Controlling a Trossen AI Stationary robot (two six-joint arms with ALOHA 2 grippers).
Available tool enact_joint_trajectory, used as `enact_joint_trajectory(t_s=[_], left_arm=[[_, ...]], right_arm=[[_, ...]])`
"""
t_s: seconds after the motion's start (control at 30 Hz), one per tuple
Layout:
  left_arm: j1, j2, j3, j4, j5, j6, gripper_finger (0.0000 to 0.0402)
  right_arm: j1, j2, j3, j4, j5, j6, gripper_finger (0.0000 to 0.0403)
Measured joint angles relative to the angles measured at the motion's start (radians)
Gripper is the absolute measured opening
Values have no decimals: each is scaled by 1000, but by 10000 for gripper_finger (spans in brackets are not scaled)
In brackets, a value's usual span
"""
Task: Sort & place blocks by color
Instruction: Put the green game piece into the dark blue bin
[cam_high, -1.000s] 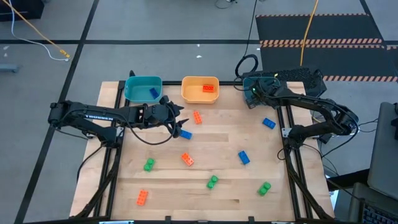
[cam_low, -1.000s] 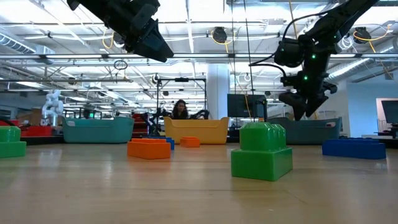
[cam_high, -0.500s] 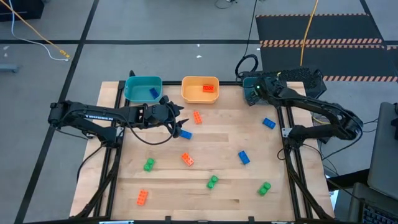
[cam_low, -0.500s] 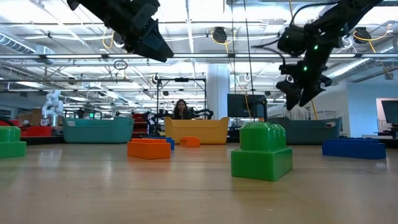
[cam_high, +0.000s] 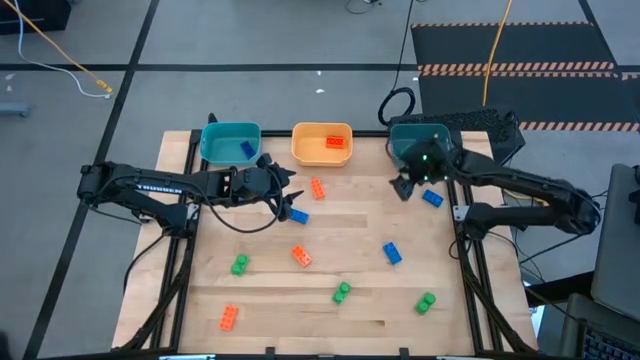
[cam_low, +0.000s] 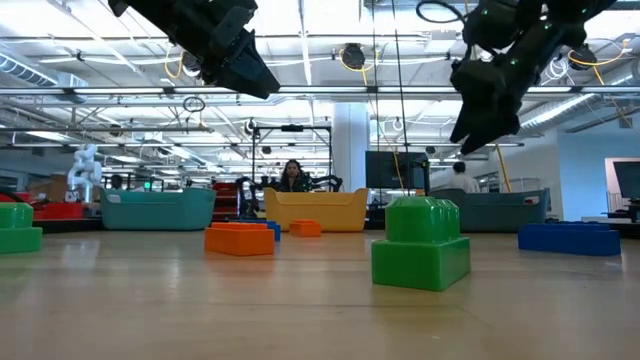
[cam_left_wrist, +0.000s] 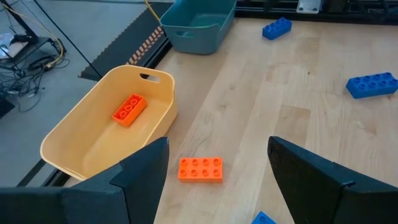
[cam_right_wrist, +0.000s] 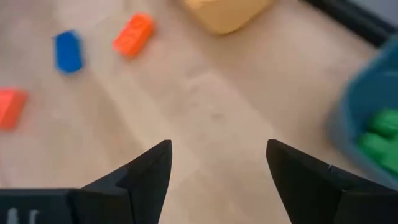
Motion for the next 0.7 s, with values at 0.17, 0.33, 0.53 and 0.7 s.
enact_joint_trajectory(t_s=[0.17,0.33,0.53,0.7], left_arm=[[4,0,0,3,0,-5,273],[3,0,0,5,0,-8,273],[3,0,0,5,0,-8,273],[5,0,0,7,0,-6,273]], right_arm=[[163,12,0,-45,-11,-24,254],[352,14,0,-66,-145,-118,254],[592,21,0,-13,-234,-133,254],[760,60,0,-11,-233,-47,254]])
